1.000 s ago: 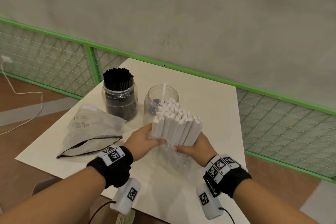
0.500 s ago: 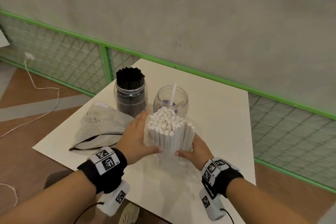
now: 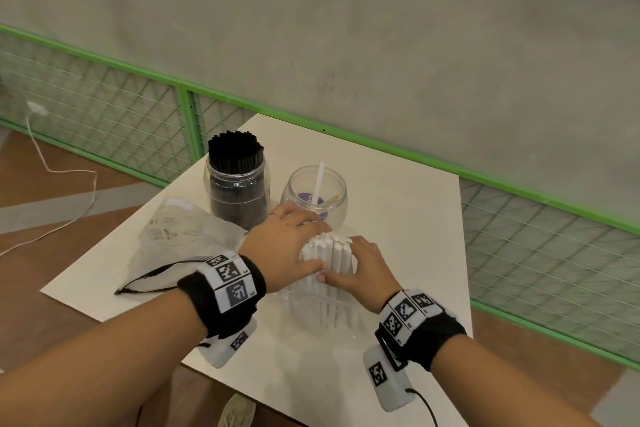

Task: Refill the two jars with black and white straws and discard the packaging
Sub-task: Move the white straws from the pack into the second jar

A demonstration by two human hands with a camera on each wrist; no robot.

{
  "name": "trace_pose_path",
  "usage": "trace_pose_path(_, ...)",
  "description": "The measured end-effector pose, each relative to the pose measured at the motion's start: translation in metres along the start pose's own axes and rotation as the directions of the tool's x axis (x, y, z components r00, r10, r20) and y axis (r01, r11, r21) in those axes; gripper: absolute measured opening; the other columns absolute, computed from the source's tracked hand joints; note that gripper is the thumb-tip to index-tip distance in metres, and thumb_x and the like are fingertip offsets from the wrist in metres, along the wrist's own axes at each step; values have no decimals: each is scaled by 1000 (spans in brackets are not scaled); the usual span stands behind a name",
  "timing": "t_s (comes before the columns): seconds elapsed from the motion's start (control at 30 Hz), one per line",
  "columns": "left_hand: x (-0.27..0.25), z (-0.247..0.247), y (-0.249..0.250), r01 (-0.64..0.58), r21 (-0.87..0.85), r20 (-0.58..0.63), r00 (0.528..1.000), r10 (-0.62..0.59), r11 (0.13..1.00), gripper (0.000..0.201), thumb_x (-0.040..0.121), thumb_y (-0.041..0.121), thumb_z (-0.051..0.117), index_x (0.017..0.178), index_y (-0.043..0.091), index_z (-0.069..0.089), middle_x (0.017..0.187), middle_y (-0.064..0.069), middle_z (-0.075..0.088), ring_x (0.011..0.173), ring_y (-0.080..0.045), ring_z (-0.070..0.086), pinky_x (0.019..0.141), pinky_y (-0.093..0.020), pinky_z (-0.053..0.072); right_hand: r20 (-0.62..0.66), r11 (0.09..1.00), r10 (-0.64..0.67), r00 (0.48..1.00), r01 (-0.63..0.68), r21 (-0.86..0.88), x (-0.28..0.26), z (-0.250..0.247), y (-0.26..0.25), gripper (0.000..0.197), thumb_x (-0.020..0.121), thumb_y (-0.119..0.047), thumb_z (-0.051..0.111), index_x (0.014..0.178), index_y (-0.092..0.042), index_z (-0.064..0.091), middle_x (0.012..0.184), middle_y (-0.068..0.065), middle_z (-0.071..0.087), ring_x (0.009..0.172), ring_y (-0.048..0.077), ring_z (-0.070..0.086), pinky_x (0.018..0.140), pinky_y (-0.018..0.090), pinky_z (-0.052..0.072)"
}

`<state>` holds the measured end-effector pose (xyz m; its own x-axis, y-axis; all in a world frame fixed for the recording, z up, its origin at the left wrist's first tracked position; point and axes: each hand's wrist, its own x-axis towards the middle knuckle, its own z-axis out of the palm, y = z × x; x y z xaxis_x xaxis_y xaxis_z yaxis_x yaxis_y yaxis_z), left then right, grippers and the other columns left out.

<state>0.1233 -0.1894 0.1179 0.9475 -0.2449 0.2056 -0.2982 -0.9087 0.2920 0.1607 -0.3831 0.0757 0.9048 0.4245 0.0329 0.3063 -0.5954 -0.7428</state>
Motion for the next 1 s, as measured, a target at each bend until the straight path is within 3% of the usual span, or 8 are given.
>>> trace_pose_path(0.13,-3,-4,4,-5,10,8,1000,5,1000,57,74,60,48,127,38,52,131,13,52,124,-18,38,99,-38,42,43,986,19,999,-26,163,3,-2,-8,39,66,-27,86,94,-26,59,90,-10,62,84,5,58,72,17,41)
trace_pose_path(0.3,-11,-16,8,-13,34,-171,985,19,999,48,70,51,42,108,33,66,110,11,65,98,-21,56,78,-37,53,70,962,-63,996,42,271,9,-2,-21,43,68,-20,79,106,-19,60,98,-7,66,89,4,60,80,16,46)
trace_pose_path(0.47,-18,-20,4,22,143,-296,955,22,989,39,65,45,63,100,27,70,97,9,67,79,-22,60,63,-30,52,102,963,-120,988,90,253,22,2,-28,35,74,-8,75,95,-31,59,94,-9,64,84,-6,58,78,11,43)
trace_pose_path(0.53,-22,-15,-3,53,138,-236,972,-19,989,41,67,43,69,105,27,68,100,8,67,82,-23,58,69,-31,51,112,968,-94,989,64,243,25,9,-24,33,76,-7,75,95,-30,59,92,-9,63,81,-5,57,75,14,43)
trace_pose_path(0.67,-28,-18,-12,135,83,-134,983,-123,987,56,75,60,41,120,33,59,116,12,63,96,-21,53,80,-34,48,81,961,-50,995,25,276,25,15,-15,30,77,-11,72,104,-18,62,92,-5,67,83,7,61,76,20,46)
trace_pose_path(0.77,-35,-25,-18,174,133,-110,981,-160,976,60,72,74,37,119,42,57,128,19,54,110,-17,47,88,-40,37,70,962,-49,996,28,272,25,11,-13,29,77,-11,72,104,-17,63,92,-4,67,83,9,61,76,20,47)
trace_pose_path(0.9,-47,-22,-33,215,-100,-76,972,-223,971,79,62,81,52,132,47,41,153,10,21,139,-20,22,111,-50,23,54,967,-39,998,24,255,25,9,-9,26,74,-17,71,98,-19,61,88,-5,66,82,11,61,75,21,46)
trace_pose_path(1.0,-51,-21,-34,269,-356,-38,953,-301,895,107,57,63,77,145,38,21,155,11,11,132,-2,22,109,-29,25,47,966,-39,998,26,257,24,11,-9,25,74,-18,72,95,-17,60,85,-4,63,80,11,58,73,22,45)
